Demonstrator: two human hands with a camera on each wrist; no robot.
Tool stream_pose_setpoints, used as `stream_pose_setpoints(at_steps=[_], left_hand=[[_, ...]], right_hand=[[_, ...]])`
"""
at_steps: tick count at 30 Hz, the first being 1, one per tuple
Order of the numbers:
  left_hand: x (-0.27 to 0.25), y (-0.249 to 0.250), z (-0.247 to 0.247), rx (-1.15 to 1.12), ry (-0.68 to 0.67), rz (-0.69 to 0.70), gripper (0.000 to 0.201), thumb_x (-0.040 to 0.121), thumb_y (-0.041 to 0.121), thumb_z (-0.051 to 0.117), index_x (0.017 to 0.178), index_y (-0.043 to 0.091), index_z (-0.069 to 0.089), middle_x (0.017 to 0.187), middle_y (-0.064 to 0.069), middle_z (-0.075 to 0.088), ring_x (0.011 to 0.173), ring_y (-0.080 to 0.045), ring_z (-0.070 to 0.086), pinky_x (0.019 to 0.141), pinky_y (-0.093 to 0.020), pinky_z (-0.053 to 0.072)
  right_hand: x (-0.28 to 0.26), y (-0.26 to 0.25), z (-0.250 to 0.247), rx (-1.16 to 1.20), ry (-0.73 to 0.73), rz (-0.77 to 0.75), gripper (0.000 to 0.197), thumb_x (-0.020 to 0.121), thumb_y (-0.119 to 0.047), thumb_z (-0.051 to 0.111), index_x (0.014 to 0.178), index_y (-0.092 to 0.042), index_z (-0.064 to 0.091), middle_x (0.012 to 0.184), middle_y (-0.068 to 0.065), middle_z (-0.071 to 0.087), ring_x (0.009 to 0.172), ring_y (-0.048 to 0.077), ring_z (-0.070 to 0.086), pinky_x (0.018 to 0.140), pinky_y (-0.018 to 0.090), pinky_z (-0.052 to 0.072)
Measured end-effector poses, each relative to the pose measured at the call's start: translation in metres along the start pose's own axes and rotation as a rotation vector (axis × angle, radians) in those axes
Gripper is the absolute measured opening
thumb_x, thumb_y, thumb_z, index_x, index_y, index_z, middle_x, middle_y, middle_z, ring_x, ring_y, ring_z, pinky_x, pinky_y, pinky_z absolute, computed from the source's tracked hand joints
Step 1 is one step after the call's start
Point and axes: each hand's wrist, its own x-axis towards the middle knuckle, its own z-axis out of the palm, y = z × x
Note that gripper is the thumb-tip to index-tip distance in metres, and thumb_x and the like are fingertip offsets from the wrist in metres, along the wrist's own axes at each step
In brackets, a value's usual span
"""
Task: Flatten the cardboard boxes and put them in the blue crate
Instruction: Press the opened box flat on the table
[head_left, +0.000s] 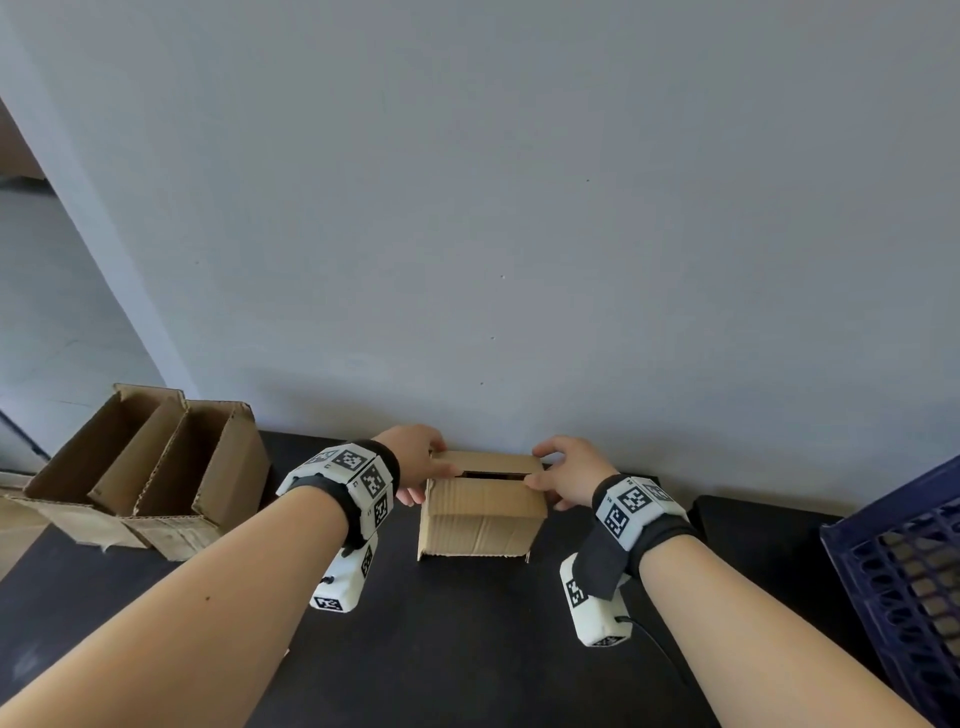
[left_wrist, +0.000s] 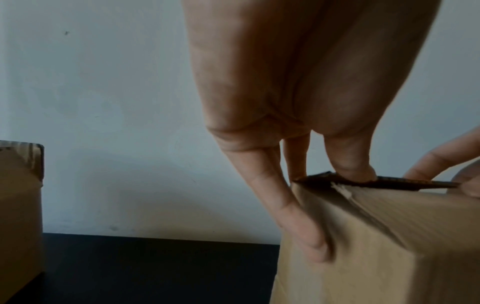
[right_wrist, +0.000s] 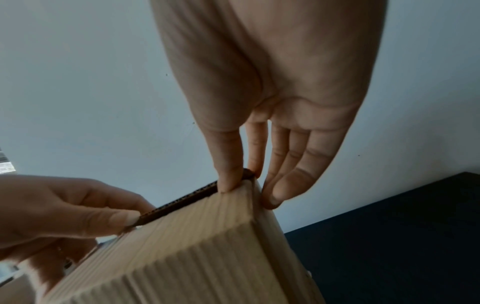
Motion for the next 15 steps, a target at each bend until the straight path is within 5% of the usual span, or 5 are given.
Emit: stream_pose_setpoints(at_steps=[4,7,11,15], left_hand=[[-0.002,0.004,-0.003,-0.035,0.012,0.028,0.034,0.097,0.038,0.047,0.11,0.008,0.056,0.095,-0.013,0.068,0.08,-0.026,0.071,0.075,-0.036,0.059],[-0.006,0.01,-0.005,-0.026,0.045,0.033,0.038,0.1,0.04,0.037,0.099,0.007,0.056,0.09,-0.016,0.07,0.074,-0.023,0.071,0.077,-0.033,0.058],[-0.009,0.013,-0.001,0.053,0.133,0.053,0.035,0.101,0.038,0.034,0.083,0.014,0.052,0.073,-0.011,0.07,0.056,-0.017,0.067,0.068,-0.024,0.053],[-0.01,0.008,0.005,0.108,0.132,0.055,0.045,0.094,0.052,0.043,0.082,0.011,0.057,0.073,-0.01,0.071,0.055,-0.015,0.067,0.074,-0.029,0.056]], right_hand=[[-0.003,-0.006,0.0,-0.049,0.031,-0.011,0.036,0.092,-0.028,0.058,0.125,-0.015,0.054,0.094,0.004,0.058,0.07,0.019,0.059,0.05,0.023,0.051],[-0.006,-0.012,-0.002,-0.143,0.071,-0.025,0.031,0.097,-0.037,0.046,0.113,-0.015,0.058,0.083,0.002,0.058,0.066,0.021,0.062,0.06,0.027,0.048],[-0.007,-0.016,-0.003,-0.186,0.15,-0.072,0.035,0.098,-0.037,0.043,0.108,-0.012,0.065,0.109,0.007,0.066,0.102,0.025,0.06,0.078,0.025,0.039],[-0.011,-0.02,-0.003,-0.17,0.167,-0.09,0.032,0.097,-0.036,0.046,0.112,-0.015,0.064,0.118,0.004,0.064,0.109,0.023,0.057,0.084,0.026,0.04]])
